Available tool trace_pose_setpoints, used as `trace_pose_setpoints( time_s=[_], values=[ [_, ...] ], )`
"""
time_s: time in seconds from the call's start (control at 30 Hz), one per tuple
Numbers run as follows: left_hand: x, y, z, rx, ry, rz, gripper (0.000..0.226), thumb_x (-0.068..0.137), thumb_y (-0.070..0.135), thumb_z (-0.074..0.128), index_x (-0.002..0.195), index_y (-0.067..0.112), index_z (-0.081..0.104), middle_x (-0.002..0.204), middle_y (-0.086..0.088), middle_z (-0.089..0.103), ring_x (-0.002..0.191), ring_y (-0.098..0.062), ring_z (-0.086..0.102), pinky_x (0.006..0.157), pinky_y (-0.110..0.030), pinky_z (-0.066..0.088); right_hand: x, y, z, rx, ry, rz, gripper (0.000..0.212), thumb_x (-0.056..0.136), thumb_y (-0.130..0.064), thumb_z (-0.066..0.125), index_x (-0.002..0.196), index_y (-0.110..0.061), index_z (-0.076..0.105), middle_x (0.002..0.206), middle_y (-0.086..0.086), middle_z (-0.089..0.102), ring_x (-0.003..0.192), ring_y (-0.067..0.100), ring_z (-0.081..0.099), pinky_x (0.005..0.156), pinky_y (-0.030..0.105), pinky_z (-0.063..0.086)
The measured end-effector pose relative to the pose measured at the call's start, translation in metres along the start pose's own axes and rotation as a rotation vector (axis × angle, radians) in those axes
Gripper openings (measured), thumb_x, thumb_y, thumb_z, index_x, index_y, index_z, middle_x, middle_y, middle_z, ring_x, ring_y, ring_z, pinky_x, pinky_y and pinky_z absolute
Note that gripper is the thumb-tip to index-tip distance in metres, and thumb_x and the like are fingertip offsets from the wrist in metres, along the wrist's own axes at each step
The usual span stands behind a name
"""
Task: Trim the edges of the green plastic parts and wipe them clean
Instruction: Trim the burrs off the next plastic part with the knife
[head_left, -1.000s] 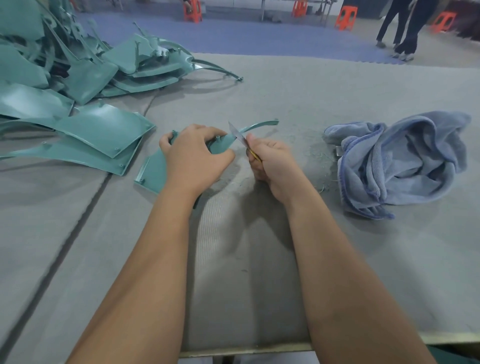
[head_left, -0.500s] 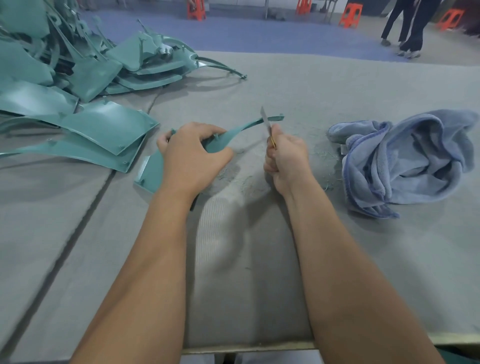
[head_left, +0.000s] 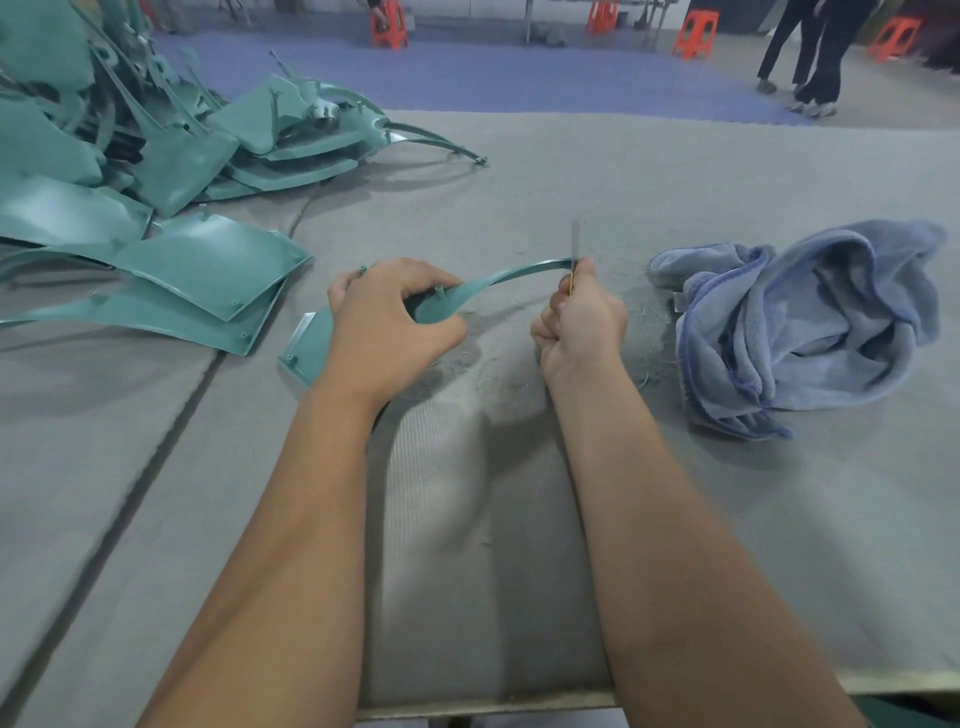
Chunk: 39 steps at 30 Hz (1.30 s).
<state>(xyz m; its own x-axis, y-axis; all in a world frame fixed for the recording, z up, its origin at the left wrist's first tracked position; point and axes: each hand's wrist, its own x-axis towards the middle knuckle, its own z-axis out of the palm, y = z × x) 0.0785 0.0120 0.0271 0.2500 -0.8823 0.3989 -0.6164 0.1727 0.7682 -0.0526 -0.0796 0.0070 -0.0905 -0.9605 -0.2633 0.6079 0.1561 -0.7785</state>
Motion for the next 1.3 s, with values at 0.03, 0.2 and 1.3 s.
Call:
trace_pose_setpoints(
  time_s=[0.03,0.2,1.3],
  values=[
    [0.0,0.001,0.0,0.001,0.003,0.009,0.023,0.053,0.042,0.053,0.071,0.045,0.067,0.085,0.032,0.063,0.102,0.002,0.058,0.104,-0.051,0.038,0.0,0.002,0.0,-0.062,0.037,-0.088,0.044,0.101,-0.028,0.047,0.059,-0.016,0.041,0.042,-0.007,0.03,0.036,0.008,0.02,0.038,0.021,0.018],
    [0.003,-0.004,-0.004,-0.022,0.108,0.035,0.032,0.054,0.04,0.056,0.083,0.038,0.07,0.082,0.031,0.063,0.103,-0.003,0.059,0.103,-0.051,0.039,0.009,-0.01,-0.018,-0.436,0.384,-0.482,0.045,0.099,-0.032,0.046,0.056,-0.019,0.043,0.055,-0.005,0.045,0.051,0.013,0.038,0.057,0.028,0.034],
    [0.001,-0.013,0.005,0.222,0.108,0.128,0.03,0.059,0.035,0.061,0.088,0.039,0.068,0.093,0.023,0.056,0.121,0.0,0.048,0.109,-0.039,0.015,0.011,-0.014,-0.022,-0.418,-0.147,-0.222,0.03,0.094,-0.015,0.056,0.064,-0.015,0.052,0.047,-0.004,0.036,0.038,0.007,0.024,0.035,0.018,0.019]
  ],
)
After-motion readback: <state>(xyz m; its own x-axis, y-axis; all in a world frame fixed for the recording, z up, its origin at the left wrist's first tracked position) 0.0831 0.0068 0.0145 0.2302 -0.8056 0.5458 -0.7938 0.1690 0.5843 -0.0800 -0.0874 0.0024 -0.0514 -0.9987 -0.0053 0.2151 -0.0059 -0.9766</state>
